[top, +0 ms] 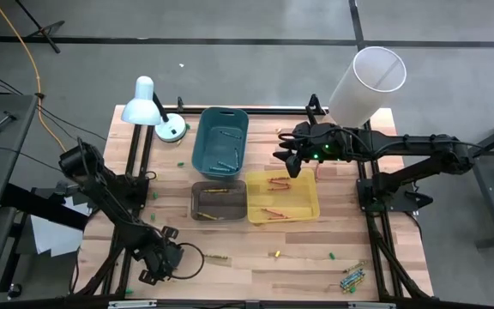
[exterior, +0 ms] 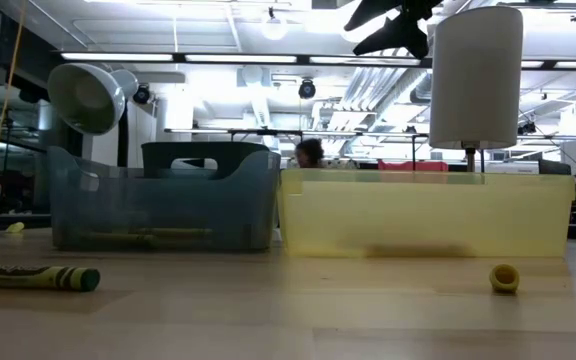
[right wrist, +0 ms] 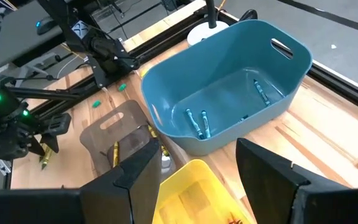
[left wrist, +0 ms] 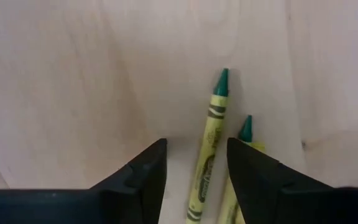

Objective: Sort crayons
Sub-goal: Move the green crayon to the bottom left of the table

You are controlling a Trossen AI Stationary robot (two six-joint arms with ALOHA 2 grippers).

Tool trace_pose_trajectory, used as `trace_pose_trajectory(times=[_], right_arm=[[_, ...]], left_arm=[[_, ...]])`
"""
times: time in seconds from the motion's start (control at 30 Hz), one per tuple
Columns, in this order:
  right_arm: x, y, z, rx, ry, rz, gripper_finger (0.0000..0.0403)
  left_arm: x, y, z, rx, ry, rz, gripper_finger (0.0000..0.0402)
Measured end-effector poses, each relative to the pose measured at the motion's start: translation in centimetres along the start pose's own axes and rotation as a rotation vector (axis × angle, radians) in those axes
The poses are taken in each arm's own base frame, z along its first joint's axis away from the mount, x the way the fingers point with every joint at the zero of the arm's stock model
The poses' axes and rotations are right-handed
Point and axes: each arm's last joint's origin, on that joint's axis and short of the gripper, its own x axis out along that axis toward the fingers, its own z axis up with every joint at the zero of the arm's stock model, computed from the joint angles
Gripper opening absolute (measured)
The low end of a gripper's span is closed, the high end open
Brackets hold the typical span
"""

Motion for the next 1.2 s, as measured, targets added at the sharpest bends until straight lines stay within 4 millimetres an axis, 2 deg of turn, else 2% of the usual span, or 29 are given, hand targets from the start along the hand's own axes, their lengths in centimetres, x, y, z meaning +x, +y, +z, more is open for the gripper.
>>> trace_pose_trajectory(times=[0.23, 0.33, 0.47, 0.53, 0.6, 0.73, 0.9, 1.0, 1.2], right_arm=[[0.0, 0.0, 0.0, 0.0, 0.001, 0.0, 0.02], [0.0, 0.0, 0.0, 0.003, 0.001, 0.0, 0.02], [0.0, 0.0, -0.1, 0.002, 0.005, -0.002, 0.02], [0.0, 0.0, -0.1, 0.002, 0.006, -0.003, 0.02], [0.0, 0.0, -0.1, 0.001, 0.007, -0.003, 0.02], [0.0, 0.0, -0.1, -0.001, 0.007, -0.003, 0.02], [0.0, -0.1, -0.1, -0.014, 0.013, -0.008, 0.02], [0.0, -0.1, -0.1, -0.029, 0.014, -0.009, 0.02], [0.0, -0.2, -0.3, -0.033, 0.035, -0.02, 0.02]], left_arm=[[1.1, 0.2, -0.1, -0.031, 0.046, 0.056, 0.012], [1.3, 0.4, -0.2, -0.053, 0.049, 0.094, 0.0086], [1.2, 1.0, 0.0, -0.075, 0.057, 0.114, 0.0019], [1.1, 1.2, 0.2, -0.097, 0.059, 0.105, 0.0008], [0.8, 1.7, 0.3, -0.139, 0.062, 0.088, 0.0009], [-1.3, 2.7, 0.3, -0.205, 0.017, 0.1, 0.0002], [-5.6, 3.0, 2.3, -0.192, -0.157, -0.016, 0.0001], [-7.4, 3.9, 4.8, -0.164, -0.251, -0.011, 0.0001], [-7.8, 5.9, 10.7, -0.076, -0.257, 0.063, 0.0]])
